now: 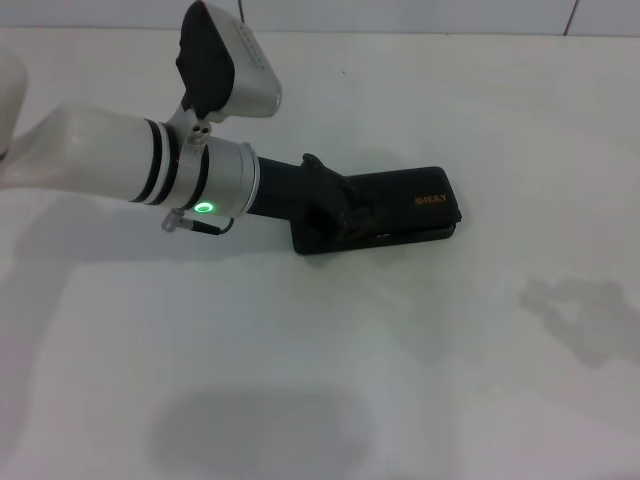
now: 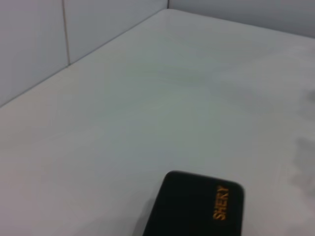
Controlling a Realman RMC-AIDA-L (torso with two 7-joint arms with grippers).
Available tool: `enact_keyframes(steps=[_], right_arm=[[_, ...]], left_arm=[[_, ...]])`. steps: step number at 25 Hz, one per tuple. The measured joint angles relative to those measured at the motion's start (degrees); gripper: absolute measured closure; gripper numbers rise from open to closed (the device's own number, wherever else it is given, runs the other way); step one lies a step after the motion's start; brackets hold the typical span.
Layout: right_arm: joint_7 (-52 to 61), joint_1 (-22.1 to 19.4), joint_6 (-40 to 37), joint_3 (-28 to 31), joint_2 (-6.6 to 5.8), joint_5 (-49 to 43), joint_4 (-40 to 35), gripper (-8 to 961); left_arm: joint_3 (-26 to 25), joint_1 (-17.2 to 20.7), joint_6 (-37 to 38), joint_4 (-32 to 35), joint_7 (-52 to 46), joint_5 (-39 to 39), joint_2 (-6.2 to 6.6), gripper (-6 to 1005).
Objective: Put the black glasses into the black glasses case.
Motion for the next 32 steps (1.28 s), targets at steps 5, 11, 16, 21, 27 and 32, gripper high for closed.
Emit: enact_keyframes(steps=[5,11,16,21,27,32], right_arm=[[0.0,-1.12,-1.04,0.63,-0.11,0.02,-0.03,754],[0.02,-1.35,-1.69,0.68,-0.22,0.03,-0.7,705],[0.16,-1.03,-3.31,-0.29,-0.27,0.01,-2.9,665],[0.25,0.4,-5.06,-2.06,-0.19,-0.02,-3.74,624],[0.12,3.3,-6.26,-3.71,0.29,0.56,-4.68,414],[-0.76,7.34,-5.39,-6.71,0.52,2.05,-2.7,285]], left_arm=[[-0.27,3.28,6.89,8.97,-1.11,-2.26,0.01,813],[-2.26,10.62,21.54,21.54,-2.44,-12.22,0.92,813],[-10.26,10.61,36.5,17.02,-2.5,-15.36,1.33,797],[-13.48,12.74,44.62,10.7,9.01,-16.86,1.27,777],[-13.65,14.97,47.48,7.05,14.9,-18.62,2.14,524],[-13.64,14.57,47.67,4.5,15.75,-18.33,4.11,357]])
